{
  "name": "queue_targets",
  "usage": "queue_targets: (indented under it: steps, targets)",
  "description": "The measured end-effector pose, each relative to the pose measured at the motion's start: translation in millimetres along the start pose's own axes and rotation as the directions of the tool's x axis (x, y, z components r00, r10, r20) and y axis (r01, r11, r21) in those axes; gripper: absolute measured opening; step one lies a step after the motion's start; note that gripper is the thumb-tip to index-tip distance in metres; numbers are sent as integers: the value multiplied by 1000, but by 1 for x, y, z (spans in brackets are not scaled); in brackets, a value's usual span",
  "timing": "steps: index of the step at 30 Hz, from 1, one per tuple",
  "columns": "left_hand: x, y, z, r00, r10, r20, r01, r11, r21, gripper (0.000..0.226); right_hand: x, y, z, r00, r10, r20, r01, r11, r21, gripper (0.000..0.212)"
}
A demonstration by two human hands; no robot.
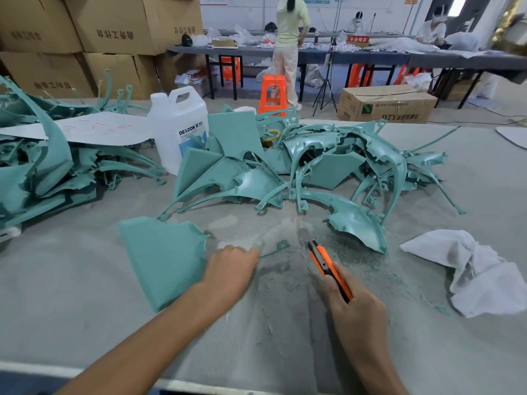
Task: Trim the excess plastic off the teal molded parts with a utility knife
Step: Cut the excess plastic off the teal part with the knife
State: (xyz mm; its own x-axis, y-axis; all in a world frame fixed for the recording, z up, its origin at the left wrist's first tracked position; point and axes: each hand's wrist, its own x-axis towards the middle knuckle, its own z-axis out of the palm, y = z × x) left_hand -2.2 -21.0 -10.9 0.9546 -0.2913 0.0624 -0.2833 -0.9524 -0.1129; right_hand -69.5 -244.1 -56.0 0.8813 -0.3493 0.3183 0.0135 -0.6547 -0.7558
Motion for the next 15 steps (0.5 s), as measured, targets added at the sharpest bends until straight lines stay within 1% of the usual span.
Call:
queue_targets:
  steps: [2, 4, 6, 8, 9, 11, 12, 14, 15]
  targets:
    - [5, 4, -9, 996, 33, -83, -46, 986, -159, 26, 0, 1, -2, 998, 49, -26, -48, 998, 52, 36]
    - [12, 11, -17, 990, 37, -139, -83, 937, -338, 30, 1, 1, -3, 995, 90, -38, -86, 991, 98, 36]
    - [22, 17, -22, 990, 1, -140, -75, 846, -528, 32, 2, 2, -4, 993, 111, -39, -105, 986, 132, 36]
    - [31, 22, -29, 995, -32, -99, -44, 732, -680, 36, 2, 1, -5, 994, 107, -33, -101, 985, 137, 35]
    - [35, 24, -33, 995, -32, -98, -47, 701, -711, 36, 1, 1, -6, 994, 105, -27, -100, 986, 136, 35]
    - [41, 25, -37, 989, -38, -143, -73, 717, -693, 33, 1, 0, -7, 994, 107, -19, -104, 985, 141, 35]
    - [41, 22, -39, 979, -84, -184, -65, 728, -682, 30, 1, 0, -7, 994, 106, -21, -102, 985, 142, 35]
    - [37, 7, -40, 930, -231, -285, -23, 738, -674, 24, 1, 0, -8, 993, 111, -27, -106, 985, 139, 35]
    - [31, -5, -39, 902, -281, -328, -8, 749, -662, 29, 1, 0, -8, 992, 121, -28, -116, 983, 143, 34]
